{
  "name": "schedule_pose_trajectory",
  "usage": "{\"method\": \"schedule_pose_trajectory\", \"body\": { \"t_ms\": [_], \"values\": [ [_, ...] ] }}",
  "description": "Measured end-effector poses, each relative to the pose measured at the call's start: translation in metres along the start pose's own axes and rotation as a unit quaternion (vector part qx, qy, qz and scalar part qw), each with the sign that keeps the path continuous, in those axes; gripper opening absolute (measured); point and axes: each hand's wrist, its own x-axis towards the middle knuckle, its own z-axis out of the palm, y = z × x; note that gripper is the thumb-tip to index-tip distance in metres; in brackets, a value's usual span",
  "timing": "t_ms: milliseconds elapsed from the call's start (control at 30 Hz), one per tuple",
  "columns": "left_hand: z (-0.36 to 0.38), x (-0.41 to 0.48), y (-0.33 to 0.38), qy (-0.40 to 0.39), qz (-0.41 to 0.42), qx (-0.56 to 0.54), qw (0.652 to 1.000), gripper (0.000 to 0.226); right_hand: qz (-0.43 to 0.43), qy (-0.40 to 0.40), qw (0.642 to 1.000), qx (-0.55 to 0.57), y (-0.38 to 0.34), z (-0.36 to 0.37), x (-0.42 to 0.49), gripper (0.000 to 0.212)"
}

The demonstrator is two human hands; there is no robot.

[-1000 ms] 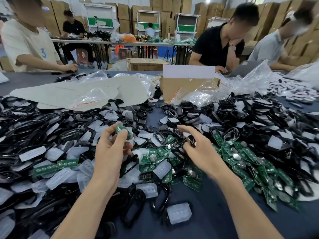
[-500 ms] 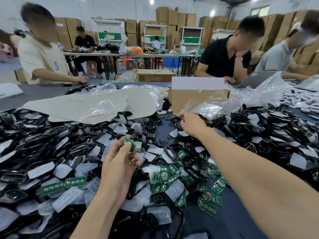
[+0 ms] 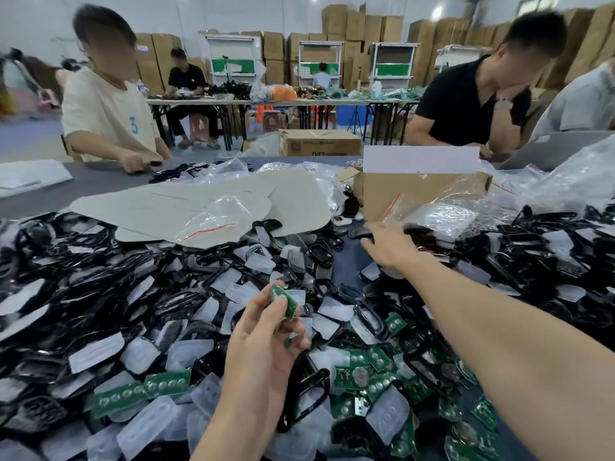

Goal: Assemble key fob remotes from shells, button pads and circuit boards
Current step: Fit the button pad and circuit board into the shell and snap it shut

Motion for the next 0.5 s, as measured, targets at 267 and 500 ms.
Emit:
{"method": "schedule_pose_trajectory", "body": {
  "t_ms": [267, 500],
  "values": [
    [0.003, 0.000, 0.003, 0.015, -0.005, 0.002, 1.000, 0.026, -0.044, 0.046, 0.996, -0.060, -0.014, 0.001, 0.004, 0.023],
    [0.004, -0.002, 0.004, 0.017, -0.005, 0.003, 1.000, 0.026, 0.072, 0.002, 0.794, 0.604, -0.047, -0.048, -0.065, 0.050]
  ]
}}
